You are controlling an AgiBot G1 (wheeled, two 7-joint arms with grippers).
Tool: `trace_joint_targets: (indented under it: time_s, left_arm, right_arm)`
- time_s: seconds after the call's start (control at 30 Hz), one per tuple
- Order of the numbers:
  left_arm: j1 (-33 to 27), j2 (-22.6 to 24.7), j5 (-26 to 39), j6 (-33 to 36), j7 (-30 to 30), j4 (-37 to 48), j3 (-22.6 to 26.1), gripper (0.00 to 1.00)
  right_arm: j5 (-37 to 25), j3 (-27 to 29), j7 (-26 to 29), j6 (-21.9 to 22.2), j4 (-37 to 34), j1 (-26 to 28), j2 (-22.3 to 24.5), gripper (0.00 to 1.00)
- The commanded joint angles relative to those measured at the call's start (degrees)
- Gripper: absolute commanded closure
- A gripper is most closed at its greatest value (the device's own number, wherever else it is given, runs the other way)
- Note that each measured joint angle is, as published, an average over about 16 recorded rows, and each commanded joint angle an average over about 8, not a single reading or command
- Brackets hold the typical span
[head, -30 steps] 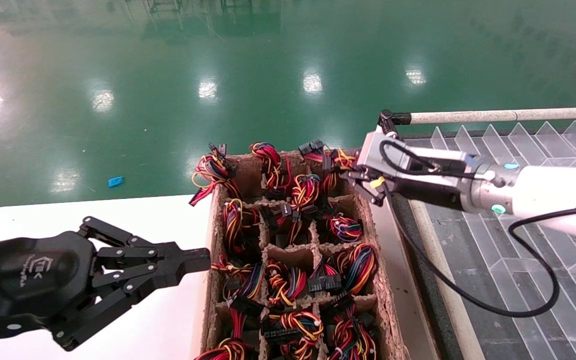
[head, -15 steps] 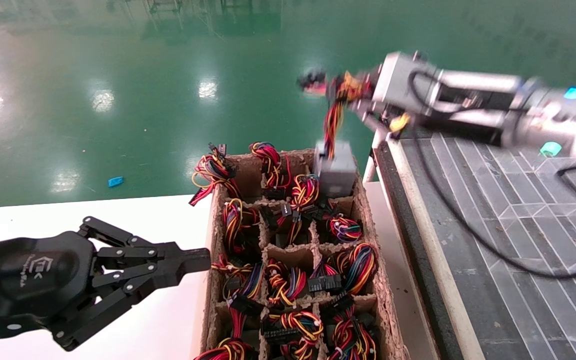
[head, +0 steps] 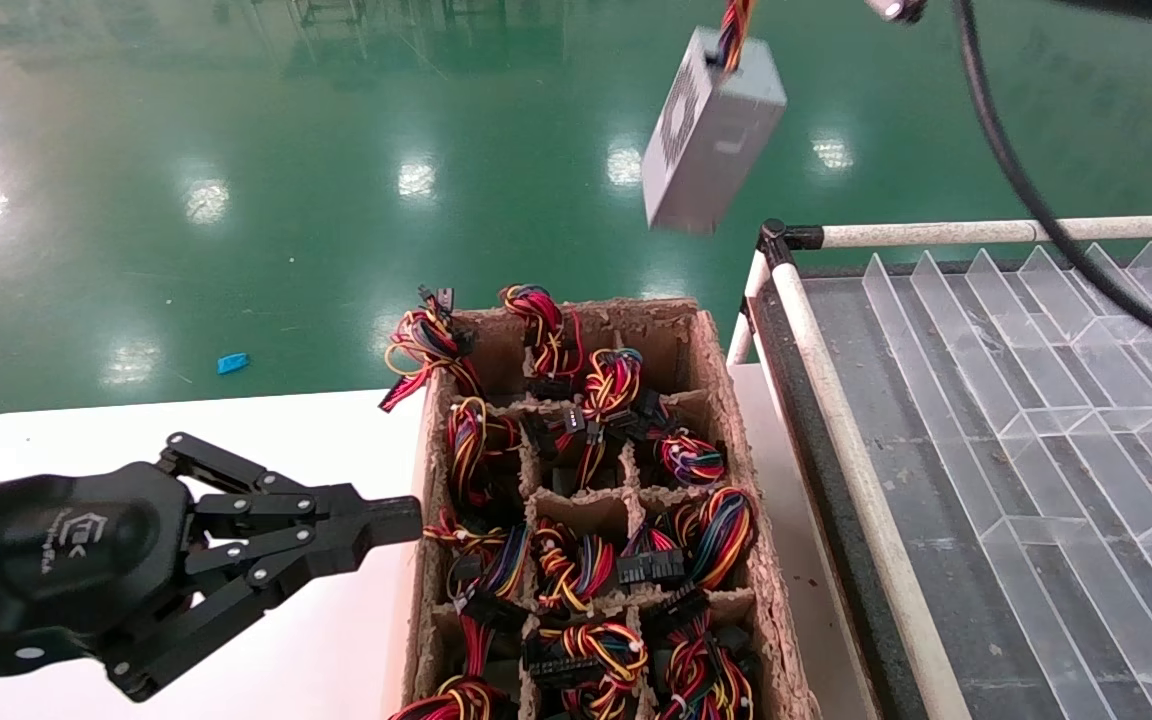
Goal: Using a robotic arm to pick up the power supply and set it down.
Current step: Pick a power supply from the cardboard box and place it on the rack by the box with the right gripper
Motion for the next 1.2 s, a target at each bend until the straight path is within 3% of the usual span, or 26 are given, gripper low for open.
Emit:
trace_joint_targets:
  time_s: [0.03, 0.77, 1.2]
  left_arm:
    - [0.0, 0.0, 0.0, 0.0, 0.0, 0.0, 0.0, 1.0]
    - [0.0, 0.0, 0.0, 0.0, 0.0, 0.0, 0.0, 1.0]
    - [0.0, 0.0, 0.0, 0.0, 0.0, 0.0, 0.0, 1.0]
  right_arm:
    - [-0.97, 0.04, -0.97, 0.23, -0.24, 1.05, 0.23, 1.0]
    - [-8.12, -2.1, -5.12, 1.28, -11.28, -1.22, 3.8, 1.0]
    - [-7.23, -2.94, -10.99, 4.53, -22.99, -0.64, -1.75, 1.0]
